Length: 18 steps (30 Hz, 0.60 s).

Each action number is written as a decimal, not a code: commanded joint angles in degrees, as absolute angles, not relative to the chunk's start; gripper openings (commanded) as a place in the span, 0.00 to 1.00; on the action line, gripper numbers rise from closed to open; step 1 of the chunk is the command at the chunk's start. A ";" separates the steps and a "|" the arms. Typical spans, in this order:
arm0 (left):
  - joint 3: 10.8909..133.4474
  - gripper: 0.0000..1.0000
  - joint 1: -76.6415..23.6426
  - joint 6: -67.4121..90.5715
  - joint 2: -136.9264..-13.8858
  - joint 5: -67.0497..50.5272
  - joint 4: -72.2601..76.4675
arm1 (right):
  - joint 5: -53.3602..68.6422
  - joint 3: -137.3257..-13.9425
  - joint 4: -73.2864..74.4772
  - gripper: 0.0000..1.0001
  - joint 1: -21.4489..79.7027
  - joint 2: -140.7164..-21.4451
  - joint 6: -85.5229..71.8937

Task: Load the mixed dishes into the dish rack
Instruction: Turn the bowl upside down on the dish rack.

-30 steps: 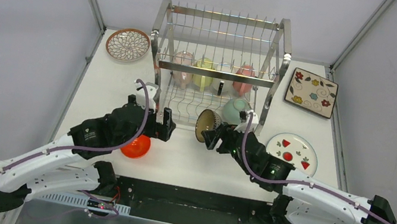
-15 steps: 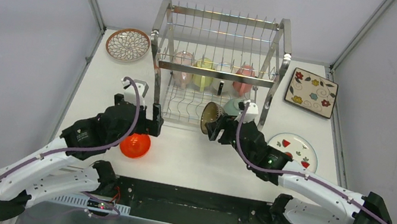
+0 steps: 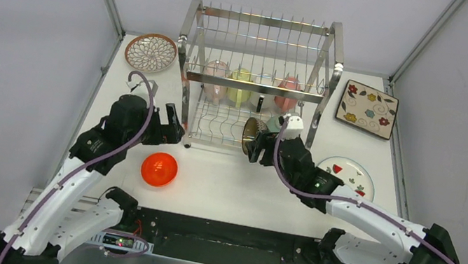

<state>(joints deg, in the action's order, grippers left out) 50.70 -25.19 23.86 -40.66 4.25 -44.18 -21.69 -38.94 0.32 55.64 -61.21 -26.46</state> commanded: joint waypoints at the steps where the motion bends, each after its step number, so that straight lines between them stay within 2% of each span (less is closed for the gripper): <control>1: 52.67 0.99 -19.30 25.88 -42.91 -8.09 -43.39 | -22.69 -43.27 -5.80 0.39 55.15 -61.20 -21.79; 4: 51.73 0.99 -14.55 26.17 -42.91 -13.51 -42.78 | -23.21 -44.15 -5.76 0.39 55.02 -61.97 -19.28; 10: 46.47 0.99 -1.08 28.52 -45.00 -31.89 -38.78 | -25.66 -45.75 -5.71 0.38 54.55 -64.06 -14.58; 18: 48.21 0.99 -0.35 19.95 -45.10 -27.03 -41.72 | -27.57 -48.16 -5.71 0.38 54.32 -67.64 -8.12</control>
<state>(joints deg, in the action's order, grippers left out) 46.02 -0.67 25.52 -45.98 -26.15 -41.98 -24.80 -43.38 0.30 54.57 -66.76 -13.32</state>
